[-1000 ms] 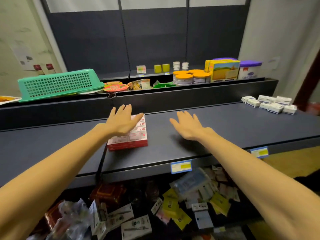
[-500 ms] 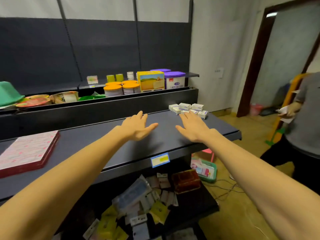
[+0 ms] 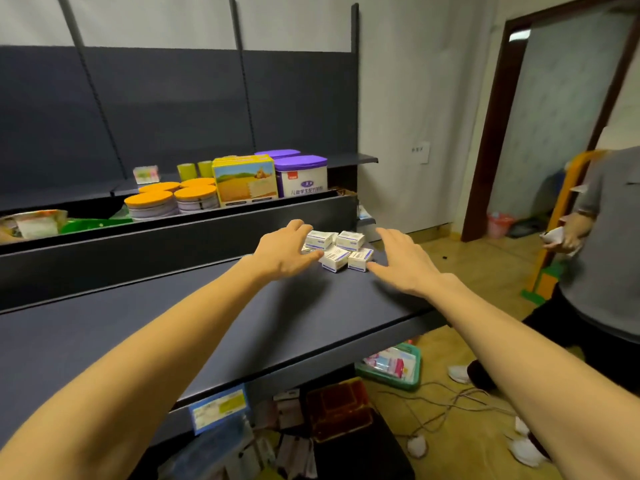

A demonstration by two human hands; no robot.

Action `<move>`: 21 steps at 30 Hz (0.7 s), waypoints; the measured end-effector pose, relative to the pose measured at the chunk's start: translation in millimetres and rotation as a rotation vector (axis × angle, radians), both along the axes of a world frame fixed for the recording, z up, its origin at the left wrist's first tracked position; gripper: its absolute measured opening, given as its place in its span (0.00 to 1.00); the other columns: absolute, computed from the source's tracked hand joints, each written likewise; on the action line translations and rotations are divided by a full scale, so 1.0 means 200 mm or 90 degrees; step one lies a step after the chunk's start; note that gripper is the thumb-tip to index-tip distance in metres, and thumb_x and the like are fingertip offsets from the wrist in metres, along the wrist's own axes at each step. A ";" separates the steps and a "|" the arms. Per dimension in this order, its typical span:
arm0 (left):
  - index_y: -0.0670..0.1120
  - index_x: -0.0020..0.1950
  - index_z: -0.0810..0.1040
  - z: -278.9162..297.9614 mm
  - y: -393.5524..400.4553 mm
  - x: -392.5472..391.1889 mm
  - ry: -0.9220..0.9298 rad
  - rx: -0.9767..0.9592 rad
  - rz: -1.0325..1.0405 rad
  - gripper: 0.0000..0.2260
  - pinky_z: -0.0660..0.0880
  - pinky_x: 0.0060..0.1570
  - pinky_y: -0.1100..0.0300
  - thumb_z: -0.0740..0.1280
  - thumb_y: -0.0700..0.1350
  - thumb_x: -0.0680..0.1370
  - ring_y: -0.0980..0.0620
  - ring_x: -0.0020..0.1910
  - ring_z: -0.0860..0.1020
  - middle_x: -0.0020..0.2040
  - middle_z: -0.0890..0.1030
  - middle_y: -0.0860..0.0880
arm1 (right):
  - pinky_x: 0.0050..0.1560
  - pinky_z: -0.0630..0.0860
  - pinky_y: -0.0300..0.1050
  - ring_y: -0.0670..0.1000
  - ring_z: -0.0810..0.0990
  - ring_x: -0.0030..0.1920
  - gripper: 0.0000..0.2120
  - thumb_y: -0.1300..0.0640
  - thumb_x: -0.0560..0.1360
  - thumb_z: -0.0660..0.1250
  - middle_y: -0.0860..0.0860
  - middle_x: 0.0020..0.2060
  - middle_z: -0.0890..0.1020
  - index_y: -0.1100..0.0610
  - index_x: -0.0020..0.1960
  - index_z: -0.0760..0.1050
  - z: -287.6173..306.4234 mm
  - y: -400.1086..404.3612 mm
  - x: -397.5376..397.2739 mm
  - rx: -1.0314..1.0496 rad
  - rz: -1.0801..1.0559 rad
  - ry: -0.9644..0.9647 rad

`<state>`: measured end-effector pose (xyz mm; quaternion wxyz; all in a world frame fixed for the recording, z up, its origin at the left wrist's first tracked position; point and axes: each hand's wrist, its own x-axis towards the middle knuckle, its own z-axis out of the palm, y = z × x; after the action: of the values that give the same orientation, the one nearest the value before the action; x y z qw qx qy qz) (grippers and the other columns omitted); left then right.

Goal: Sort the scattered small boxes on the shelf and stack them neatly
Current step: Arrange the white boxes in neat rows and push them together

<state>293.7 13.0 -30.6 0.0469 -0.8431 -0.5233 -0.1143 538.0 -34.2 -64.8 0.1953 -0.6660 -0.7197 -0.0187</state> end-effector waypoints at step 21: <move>0.59 0.66 0.75 -0.28 0.18 0.05 -0.317 0.035 -0.013 0.26 0.76 0.55 0.59 0.73 0.64 0.70 0.60 0.59 0.76 0.62 0.76 0.63 | 0.60 0.69 0.34 0.42 0.73 0.57 0.23 0.57 0.70 0.77 0.42 0.58 0.80 0.52 0.64 0.79 -0.22 0.46 -0.03 0.160 0.252 0.334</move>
<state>302.8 48.9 -87.5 -0.0613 -0.7926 -0.5070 -0.3330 532.9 58.8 -109.0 0.4538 -0.4663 -0.7523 0.1032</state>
